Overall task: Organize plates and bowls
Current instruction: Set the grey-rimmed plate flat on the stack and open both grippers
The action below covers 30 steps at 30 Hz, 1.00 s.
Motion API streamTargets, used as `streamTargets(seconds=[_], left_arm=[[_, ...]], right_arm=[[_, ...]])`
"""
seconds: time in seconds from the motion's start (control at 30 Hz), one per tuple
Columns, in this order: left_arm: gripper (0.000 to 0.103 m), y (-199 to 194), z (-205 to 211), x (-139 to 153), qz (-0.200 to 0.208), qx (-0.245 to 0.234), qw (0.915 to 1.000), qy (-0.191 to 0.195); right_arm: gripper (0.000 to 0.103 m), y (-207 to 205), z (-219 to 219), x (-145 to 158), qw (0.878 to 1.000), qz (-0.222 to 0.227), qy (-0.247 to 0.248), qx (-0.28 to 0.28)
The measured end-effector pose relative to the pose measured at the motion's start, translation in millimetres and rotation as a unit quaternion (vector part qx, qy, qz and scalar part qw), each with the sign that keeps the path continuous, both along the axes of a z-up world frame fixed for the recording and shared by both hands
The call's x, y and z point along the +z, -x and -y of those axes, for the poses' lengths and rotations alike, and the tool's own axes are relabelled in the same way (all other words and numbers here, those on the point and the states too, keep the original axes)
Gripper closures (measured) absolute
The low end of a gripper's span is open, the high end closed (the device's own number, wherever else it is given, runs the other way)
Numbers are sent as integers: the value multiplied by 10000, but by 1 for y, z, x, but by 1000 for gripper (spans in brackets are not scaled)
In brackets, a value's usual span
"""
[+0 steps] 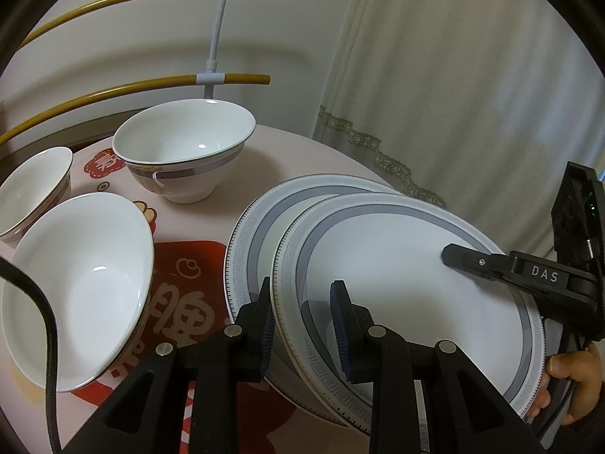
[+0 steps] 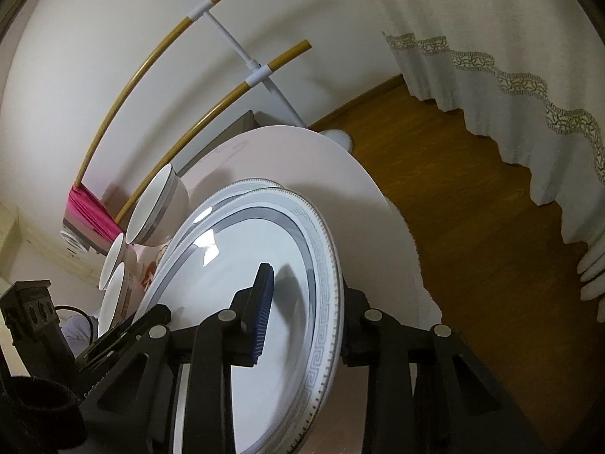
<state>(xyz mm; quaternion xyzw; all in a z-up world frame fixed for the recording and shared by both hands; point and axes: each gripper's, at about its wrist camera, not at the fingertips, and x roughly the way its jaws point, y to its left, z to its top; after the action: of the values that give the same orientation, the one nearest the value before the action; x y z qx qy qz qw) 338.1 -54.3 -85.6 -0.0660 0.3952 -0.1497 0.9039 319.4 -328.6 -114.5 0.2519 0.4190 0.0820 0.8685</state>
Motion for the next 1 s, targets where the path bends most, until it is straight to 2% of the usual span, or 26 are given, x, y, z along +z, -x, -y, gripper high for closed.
streamTargets(seconds=[0.13,0.43,0.67,1.0], left_arm=[[79,-1,-1,0,-6,-8,10000,14],[81,-5,-4,-1,-65,67,9999,74],[81,-6,-4,-2,-100,76,9999,74],[79,-6,-5,-1,-121,86,9998,101]], right_arm=[[74,-3,1,-1,10000,-83,-17,-34],[74,-3,-4,6,9990,-303,308,-77],[71,-7,-4,5,9988,-390,300,-73],[74,-14,11,-7,9981,-383,-474,6]])
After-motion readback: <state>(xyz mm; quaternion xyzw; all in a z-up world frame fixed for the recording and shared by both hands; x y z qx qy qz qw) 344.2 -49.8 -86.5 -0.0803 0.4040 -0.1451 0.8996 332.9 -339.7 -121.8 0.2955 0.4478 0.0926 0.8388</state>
